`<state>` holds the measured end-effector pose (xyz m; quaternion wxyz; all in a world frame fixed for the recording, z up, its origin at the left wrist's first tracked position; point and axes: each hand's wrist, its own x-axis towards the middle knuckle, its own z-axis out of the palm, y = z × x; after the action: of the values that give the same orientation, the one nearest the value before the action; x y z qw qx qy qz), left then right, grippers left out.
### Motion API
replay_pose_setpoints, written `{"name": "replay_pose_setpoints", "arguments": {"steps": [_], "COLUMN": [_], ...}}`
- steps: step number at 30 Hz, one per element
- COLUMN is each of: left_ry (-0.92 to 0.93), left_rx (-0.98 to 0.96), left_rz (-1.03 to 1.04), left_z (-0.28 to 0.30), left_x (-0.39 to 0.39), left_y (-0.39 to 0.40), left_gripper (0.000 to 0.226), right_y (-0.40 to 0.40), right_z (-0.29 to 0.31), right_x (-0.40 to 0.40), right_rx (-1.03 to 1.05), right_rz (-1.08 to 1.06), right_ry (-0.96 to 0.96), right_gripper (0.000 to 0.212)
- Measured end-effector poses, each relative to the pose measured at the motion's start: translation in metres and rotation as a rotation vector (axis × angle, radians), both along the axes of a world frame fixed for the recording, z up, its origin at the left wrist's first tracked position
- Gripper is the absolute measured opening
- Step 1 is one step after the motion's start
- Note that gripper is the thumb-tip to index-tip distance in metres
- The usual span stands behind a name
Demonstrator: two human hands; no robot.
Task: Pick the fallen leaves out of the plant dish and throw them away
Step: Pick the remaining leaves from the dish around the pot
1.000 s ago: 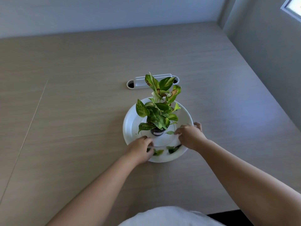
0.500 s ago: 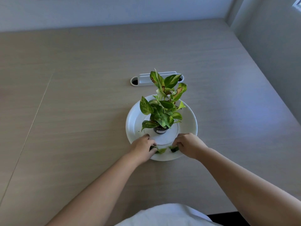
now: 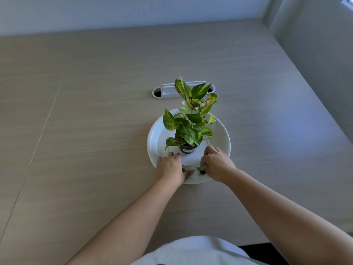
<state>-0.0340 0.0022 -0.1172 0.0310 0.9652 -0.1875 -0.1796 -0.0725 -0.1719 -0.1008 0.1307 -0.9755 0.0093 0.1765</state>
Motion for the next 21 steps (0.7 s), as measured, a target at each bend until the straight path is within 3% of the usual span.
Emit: {"name": "replay_pose_setpoints", "arguments": {"steps": [4,10,13,18,21], "left_ry": [0.002,-0.016,0.001,-0.028,-0.038], "left_rx": [0.005,-0.004,-0.004,0.000,0.049], "left_rz": [0.002,-0.015,-0.002,0.024,0.012], "left_z": [0.000,-0.001,-0.001,-0.004,-0.001], "left_x": [-0.001,-0.002,-0.002,-0.004,-0.003], "left_y": [0.000,0.000,0.000,0.000,-0.004], "left_gripper": [0.070,0.068,0.067,0.063,0.065], "right_y": [-0.002,-0.010,-0.009,0.019,0.030], "right_z": [0.005,0.010,0.014,0.011,0.004], "right_x": [-0.003,-0.008,-0.008,0.008,0.012], "right_rx": [0.034,-0.008,-0.023,-0.107,-0.143], "right_rz": [-0.013,0.003,-0.103,-0.164,-0.192], "right_ry": [0.056,0.052,0.039,0.220,0.221], "right_gripper": [0.057,0.030,0.035,0.043,0.047]}}
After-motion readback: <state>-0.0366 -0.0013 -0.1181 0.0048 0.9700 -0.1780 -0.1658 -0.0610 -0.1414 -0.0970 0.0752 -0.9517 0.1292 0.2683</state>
